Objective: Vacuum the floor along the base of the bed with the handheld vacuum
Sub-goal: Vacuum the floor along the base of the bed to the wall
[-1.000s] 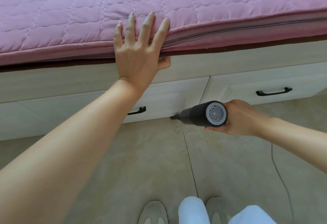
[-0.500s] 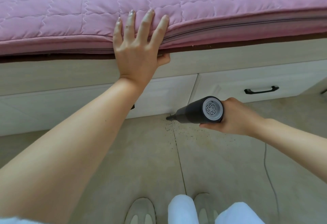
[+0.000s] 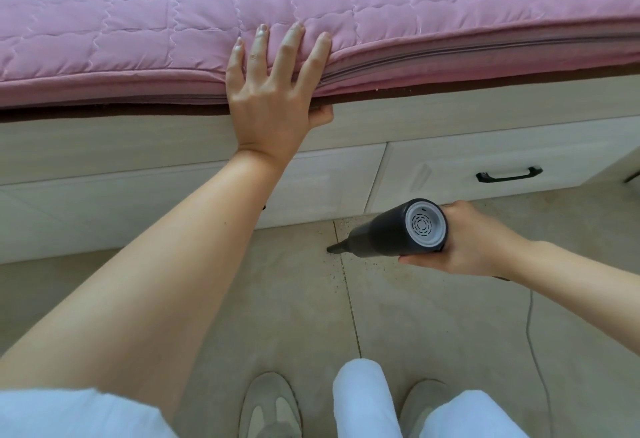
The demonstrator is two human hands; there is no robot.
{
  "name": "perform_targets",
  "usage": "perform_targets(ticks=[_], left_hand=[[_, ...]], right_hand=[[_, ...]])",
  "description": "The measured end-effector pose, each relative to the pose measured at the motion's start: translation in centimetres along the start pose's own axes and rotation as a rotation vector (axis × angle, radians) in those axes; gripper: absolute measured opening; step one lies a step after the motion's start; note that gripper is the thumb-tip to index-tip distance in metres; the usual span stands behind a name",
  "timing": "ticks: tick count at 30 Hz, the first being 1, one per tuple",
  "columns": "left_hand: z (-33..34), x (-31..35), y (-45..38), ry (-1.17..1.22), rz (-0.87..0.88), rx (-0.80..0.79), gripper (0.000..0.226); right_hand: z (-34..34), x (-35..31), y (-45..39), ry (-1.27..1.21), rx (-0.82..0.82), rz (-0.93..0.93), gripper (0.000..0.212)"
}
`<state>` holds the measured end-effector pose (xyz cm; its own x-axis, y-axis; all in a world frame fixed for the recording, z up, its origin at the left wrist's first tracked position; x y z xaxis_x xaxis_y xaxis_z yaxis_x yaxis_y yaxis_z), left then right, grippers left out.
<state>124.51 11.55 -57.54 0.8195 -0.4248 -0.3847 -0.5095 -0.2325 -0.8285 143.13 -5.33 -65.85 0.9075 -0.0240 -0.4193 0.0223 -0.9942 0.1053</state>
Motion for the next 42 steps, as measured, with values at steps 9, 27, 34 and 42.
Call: perform_targets(ticks=[9,27,34,42], left_hand=[[-0.1,0.0,0.0,-0.001,-0.009,0.007,0.091],[0.0,-0.1,0.0,0.013,-0.01,-0.003,0.093],[0.1,-0.1,0.0,0.015,-0.008,0.009,0.092],[0.0,0.0,0.1,-0.001,-0.014,0.02,0.092]], right_hand=[[-0.2,-0.5,0.4,-0.061,-0.022,-0.026,0.039],[-0.1,-1.0,2.0,-0.083,-0.142,-0.09,0.033],[0.0,-0.7,1.9,-0.062,-0.103,-0.106,0.036],[0.3,-1.2,-0.7,-0.029,-0.024,-0.045,0.027]])
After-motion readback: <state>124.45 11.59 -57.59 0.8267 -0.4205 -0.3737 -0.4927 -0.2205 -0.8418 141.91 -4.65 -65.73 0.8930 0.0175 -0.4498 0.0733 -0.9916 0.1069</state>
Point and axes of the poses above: each hand's wrist, its own y-axis away from the middle knuckle, its own z-axis out of the palm, x = y × z, the point moved 6 cm from there along -y, towards the middle knuckle, and after that the axes turned 7 degrees about z, right-handed, at the moved point
